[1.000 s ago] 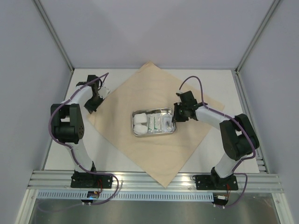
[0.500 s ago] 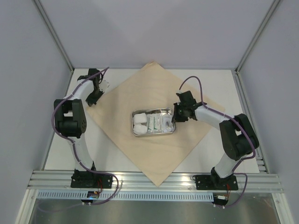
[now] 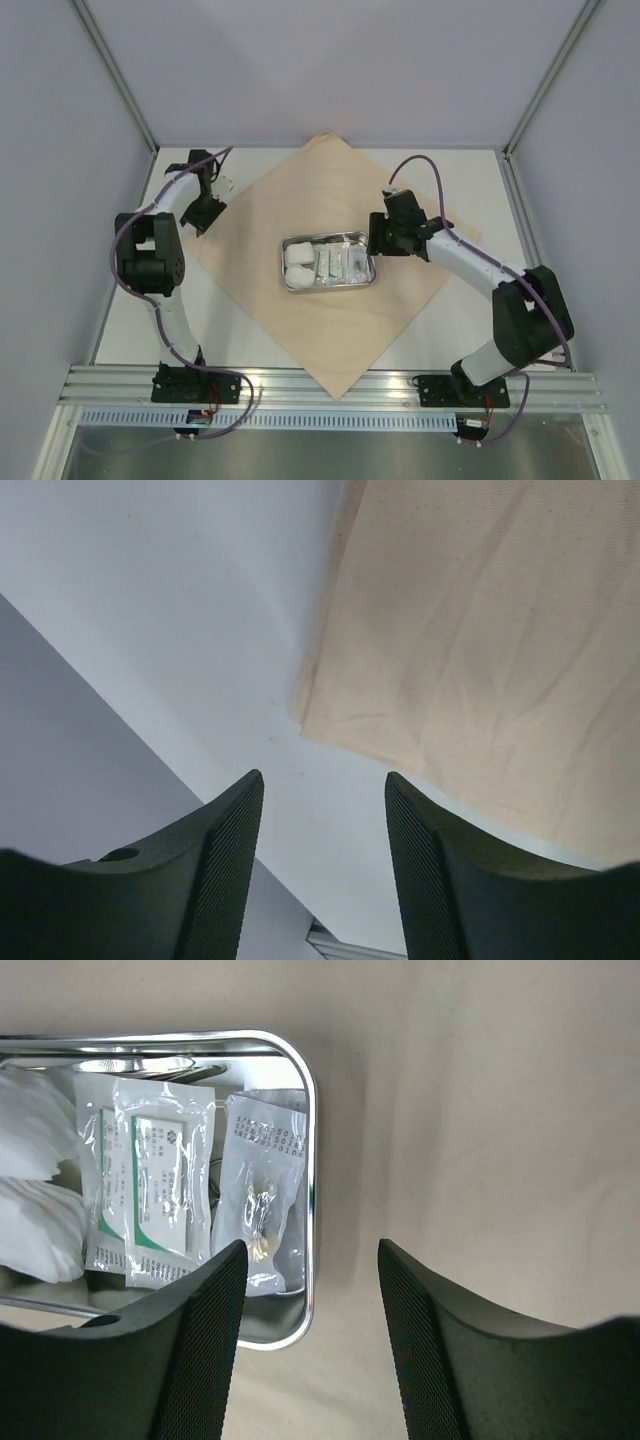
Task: Prepare the surgical pack
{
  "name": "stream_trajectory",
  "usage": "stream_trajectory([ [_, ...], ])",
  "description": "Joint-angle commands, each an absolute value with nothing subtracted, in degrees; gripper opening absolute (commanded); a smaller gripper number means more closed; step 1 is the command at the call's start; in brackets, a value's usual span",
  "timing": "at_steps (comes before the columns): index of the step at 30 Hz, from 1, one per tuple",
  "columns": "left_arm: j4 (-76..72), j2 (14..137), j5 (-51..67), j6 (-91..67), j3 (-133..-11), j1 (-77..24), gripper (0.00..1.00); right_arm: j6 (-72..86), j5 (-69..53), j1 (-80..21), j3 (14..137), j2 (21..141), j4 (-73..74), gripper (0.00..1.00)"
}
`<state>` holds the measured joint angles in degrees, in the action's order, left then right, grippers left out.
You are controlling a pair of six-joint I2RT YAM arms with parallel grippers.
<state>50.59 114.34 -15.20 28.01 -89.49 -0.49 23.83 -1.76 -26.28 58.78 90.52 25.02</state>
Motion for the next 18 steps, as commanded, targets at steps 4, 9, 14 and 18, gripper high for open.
stream_trajectory([
  [4,55.6,103.5,-12.4,26.5,-88.9,-0.4,0.65,8.8,12.6,-40.1,60.2,75.9,31.3,0.59],
  [9,60.1,92.6,-6.5,25.0,-82.5,-0.4,0.67,0.3,9.4,-63.4,54.7,72.6,36.0,0.57],
  [14,64.2,82.1,-2.1,23.8,-74.6,-0.4,0.68,2.9,5.1,-81.7,49.9,73.6,31.2,0.57],
  [18,65.5,75.7,-1.6,23.4,-69.5,-0.4,0.7,7.3,7.1,-89.7,46.9,76.6,27.2,0.57],
])
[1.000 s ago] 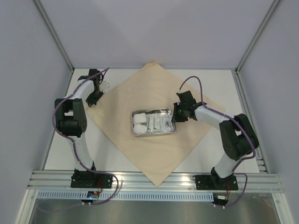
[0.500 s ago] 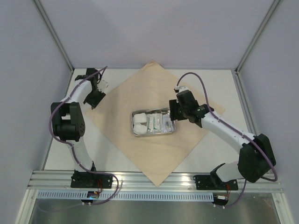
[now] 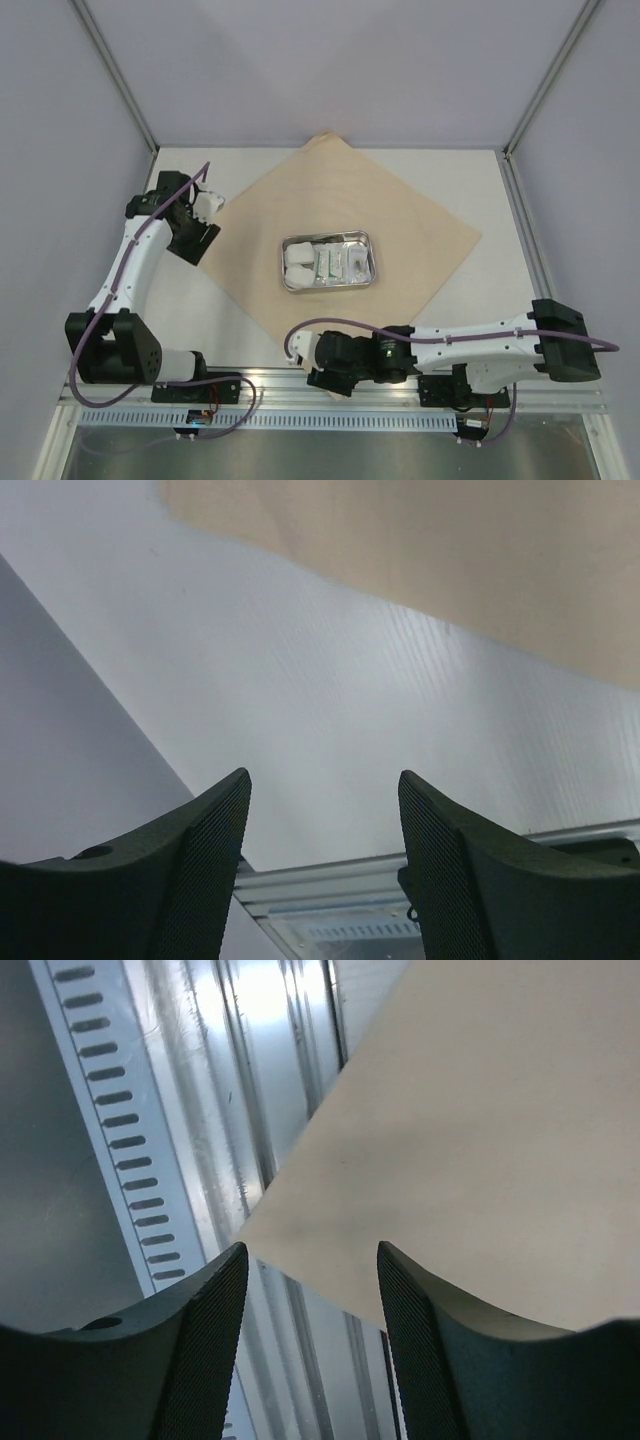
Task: Prepare the surgical pack
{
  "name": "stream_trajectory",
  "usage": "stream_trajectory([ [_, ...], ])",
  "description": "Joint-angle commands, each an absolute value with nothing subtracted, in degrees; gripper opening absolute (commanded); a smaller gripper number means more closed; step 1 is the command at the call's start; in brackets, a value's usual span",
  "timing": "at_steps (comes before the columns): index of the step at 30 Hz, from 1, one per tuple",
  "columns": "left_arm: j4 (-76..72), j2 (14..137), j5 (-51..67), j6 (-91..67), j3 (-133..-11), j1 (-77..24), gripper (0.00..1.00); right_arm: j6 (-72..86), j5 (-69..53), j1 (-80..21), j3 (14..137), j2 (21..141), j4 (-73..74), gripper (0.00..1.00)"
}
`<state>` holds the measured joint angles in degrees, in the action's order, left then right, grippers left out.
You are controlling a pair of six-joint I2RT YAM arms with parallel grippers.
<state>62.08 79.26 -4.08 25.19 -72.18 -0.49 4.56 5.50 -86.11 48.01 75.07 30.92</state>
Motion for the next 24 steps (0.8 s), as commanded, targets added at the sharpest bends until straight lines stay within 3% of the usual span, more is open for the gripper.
stream_trajectory([
  [1,65.7,73.5,-1.7,23.2,-68.5,-0.4,0.7,7.7,7.6,-92.3,46.8,77.7,27.2,0.57],
  [11,67.4,67.1,-0.3,21.5,-63.4,-0.4,0.7,12.2,16.1,-94.7,47.2,85.2,28.5,0.58],
  [18,68.3,66.4,-0.3,21.5,-65.8,-0.4,0.7,12.4,16.0,-94.7,50.4,91.0,31.0,0.5],
  [22,67.9,66.5,-0.3,21.5,-66.3,-0.4,0.7,13.1,17.7,-94.5,51.7,93.7,33.0,0.16],
  [24,67.9,67.0,1.1,21.6,-66.4,-0.4,0.7,13.7,18.7,-93.9,51.7,92.5,33.4,0.08],
])
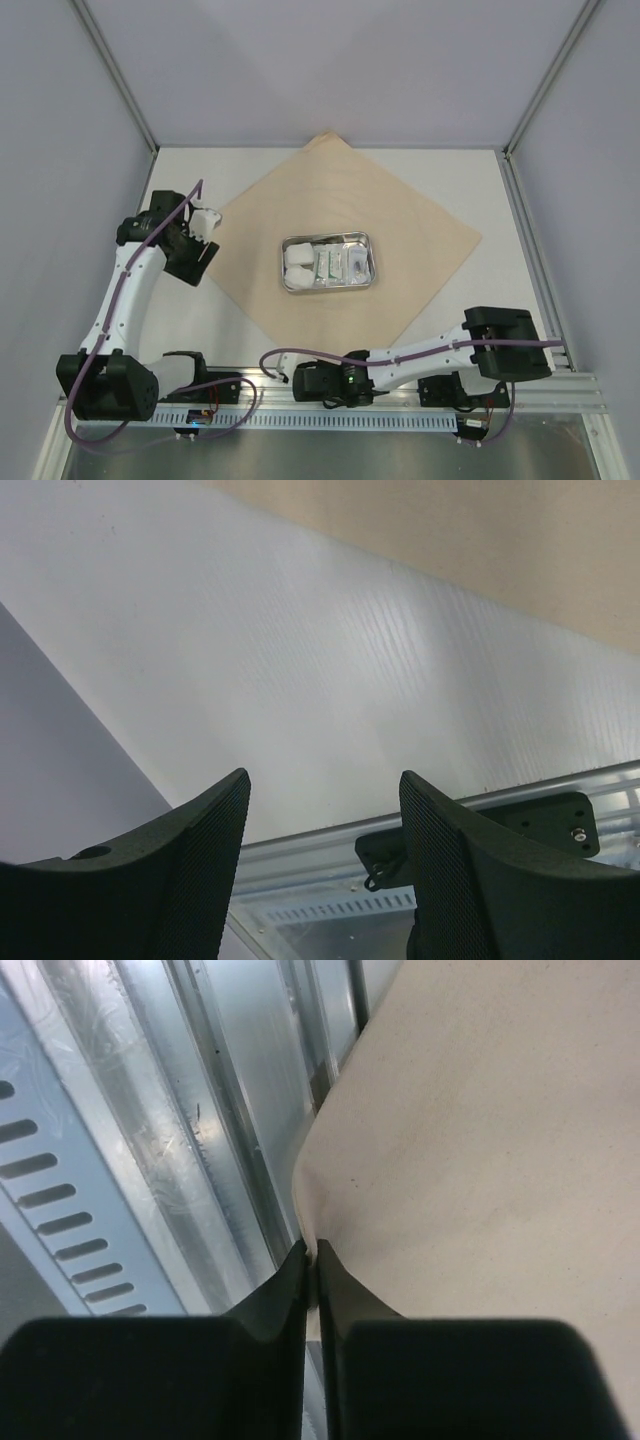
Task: Prepare the surgical pack
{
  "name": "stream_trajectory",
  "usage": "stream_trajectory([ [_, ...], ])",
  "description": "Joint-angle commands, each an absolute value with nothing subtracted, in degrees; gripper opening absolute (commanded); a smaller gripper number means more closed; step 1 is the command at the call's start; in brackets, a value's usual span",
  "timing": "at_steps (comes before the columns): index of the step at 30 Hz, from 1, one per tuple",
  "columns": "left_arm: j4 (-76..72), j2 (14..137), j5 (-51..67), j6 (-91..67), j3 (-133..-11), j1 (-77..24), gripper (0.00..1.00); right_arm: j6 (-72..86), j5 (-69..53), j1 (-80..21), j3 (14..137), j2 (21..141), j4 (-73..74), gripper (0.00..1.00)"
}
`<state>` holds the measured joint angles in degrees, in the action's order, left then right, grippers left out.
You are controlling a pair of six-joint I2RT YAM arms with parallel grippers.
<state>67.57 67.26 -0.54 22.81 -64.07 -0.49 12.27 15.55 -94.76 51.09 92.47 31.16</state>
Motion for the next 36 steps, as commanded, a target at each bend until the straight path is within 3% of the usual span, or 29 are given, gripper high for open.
stream_trajectory([
  [1,67.9,67.2,1.3,21.6,-66.4,-0.4,0.7,13.9,18.8,-92.6,51.6,91.9,34.1,0.0],
  [9,67.9,69.0,3.2,21.9,-69.2,-0.4,0.69,10.3,20.1,-84.7,55.3,81.8,35.8,0.0],
  [15,68.8,72.4,7.3,21.8,-75.1,-1.0,0.69,1.3,13.0,-69.6,61.7,79.8,30.7,0.0],
  [23,67.9,82.5,4.0,22.6,-84.1,-9.7,0.69,-8.4,3.0,-49.8,81.7,94.3,28.7,0.0],
  [36,65.0,102.9,3.8,24.3,-101.8,-13.0,0.68,-5.6,-4.0,-36.5,103.5,118.0,29.9,0.0],
])
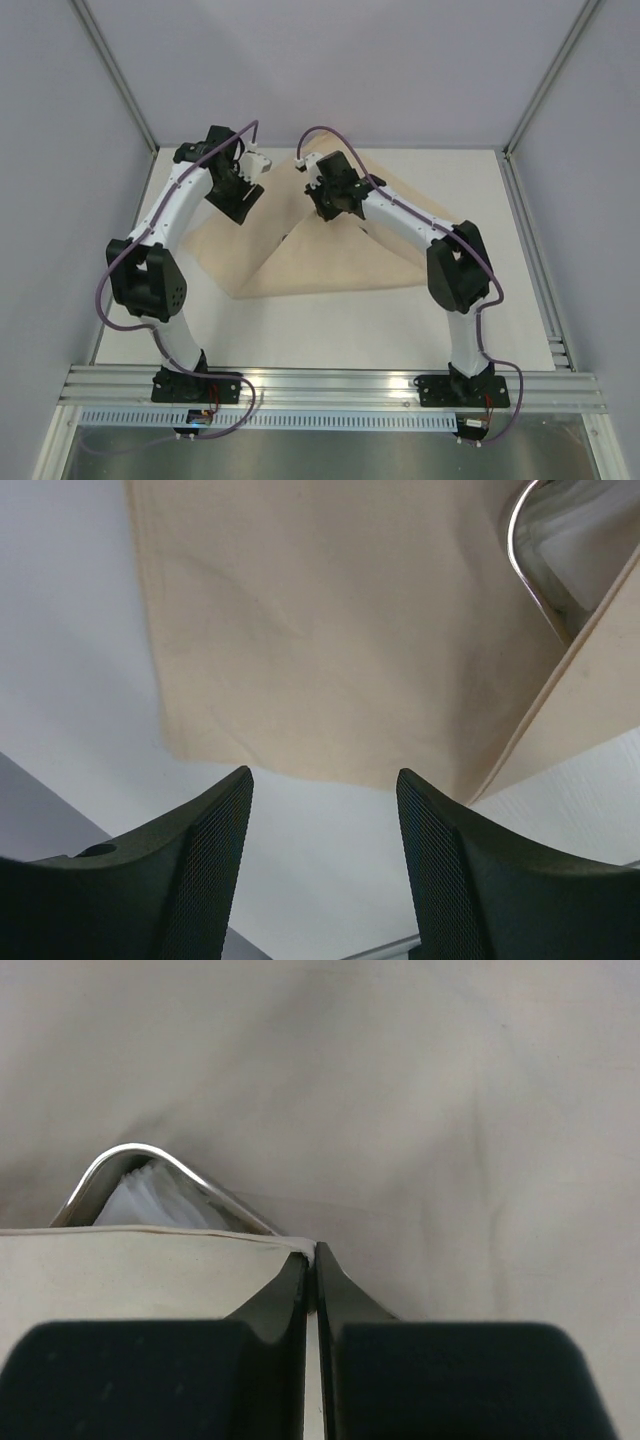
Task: Prepare the surgical pack
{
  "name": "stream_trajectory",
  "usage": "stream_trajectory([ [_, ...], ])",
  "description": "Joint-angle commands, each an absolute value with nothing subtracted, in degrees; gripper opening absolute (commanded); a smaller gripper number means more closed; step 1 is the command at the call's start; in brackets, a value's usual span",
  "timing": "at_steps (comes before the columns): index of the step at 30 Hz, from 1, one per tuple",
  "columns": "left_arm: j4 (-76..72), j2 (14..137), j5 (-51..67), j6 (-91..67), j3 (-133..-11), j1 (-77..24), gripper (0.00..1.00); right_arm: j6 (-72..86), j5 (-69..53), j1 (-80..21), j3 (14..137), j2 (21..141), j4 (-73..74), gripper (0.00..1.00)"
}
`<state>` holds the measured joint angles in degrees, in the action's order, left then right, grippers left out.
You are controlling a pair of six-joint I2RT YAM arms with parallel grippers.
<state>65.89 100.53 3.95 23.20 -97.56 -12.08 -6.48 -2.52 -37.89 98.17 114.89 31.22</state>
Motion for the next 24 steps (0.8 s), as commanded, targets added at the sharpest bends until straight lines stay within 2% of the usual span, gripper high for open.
stream_trajectory([
  [1,65.0,104.0,3.7,24.6,-102.4,-13.4,0.68,-4.9,-4.0,-36.1,105.4,119.3,29.9,0.0],
  [10,64.4,113.7,4.0,24.9,-109.5,-15.4,0.68,-4.7,-1.4,-33.7,113.6,130.6,30.8,0.02],
  [17,65.2,116.1,5.6,23.7,-111.7,-15.5,0.68,-2.9,-2.8,-31.2,121.0,138.4,33.0,0.1],
  [19,65.3,116.5,6.5,23.1,-111.7,-15.8,0.68,-1.7,-2.6,-30.7,122.5,139.2,34.2,0.2],
  [20,65.4,116.6,6.9,22.9,-111.6,-16.0,0.68,-0.9,-2.7,-30.2,122.5,139.7,34.4,0.38],
  [21,65.5,116.6,7.0,22.9,-111.7,-16.3,0.68,-0.2,-3.0,-29.8,122.6,139.7,34.4,0.45],
  [23,65.7,116.7,7.5,22.8,-111.7,-17.0,0.68,2.7,-4.1,-28.8,122.9,139.6,34.5,0.55],
  [24,65.7,116.7,7.7,22.4,-111.7,-17.1,0.68,4.3,-4.7,-28.4,123.7,139.4,34.7,0.56],
])
